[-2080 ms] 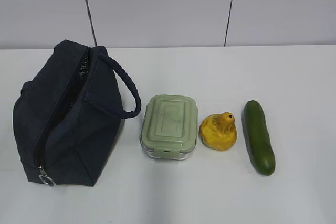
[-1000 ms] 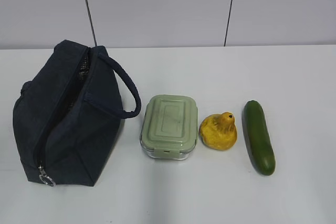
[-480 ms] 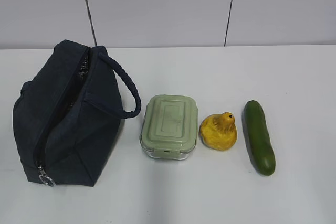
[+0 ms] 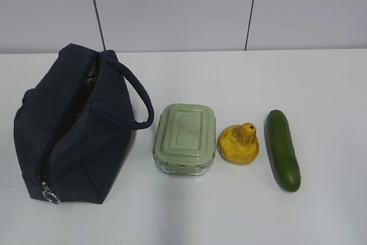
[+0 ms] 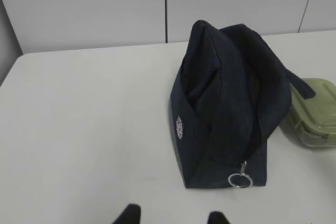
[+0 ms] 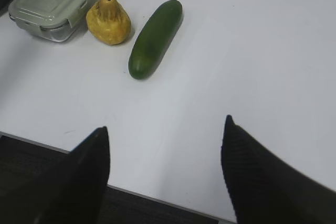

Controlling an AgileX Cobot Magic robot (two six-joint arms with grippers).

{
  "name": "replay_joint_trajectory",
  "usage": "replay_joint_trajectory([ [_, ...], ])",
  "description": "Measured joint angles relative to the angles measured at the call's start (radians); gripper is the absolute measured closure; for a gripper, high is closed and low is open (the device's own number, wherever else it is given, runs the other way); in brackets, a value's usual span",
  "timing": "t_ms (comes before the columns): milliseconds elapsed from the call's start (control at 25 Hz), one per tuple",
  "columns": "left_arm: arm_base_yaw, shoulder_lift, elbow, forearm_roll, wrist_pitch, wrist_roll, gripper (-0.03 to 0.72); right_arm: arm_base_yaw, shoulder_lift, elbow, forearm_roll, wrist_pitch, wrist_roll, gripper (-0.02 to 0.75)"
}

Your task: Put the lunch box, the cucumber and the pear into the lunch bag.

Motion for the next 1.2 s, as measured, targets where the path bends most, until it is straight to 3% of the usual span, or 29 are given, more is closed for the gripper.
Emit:
replay_joint_trajectory([
  [560,0.0,0.032,0.0,-0.009,0.001,0.0,0.446,0.0,-0.001,0.0,-0.005,0.0,0.006,0.221],
  [960,0.0,0.185,-0.001,-0.01,0.0,0.0,0.446,0.0,0.004,-0.004,-0.041,0.01,0.099,0.221],
  [1200,0.0,0.265,-0.01,-0.05,-0.01,0.0,0.446,0.0,0.179,-0.01,0.019,0.011,0.121,0.221],
])
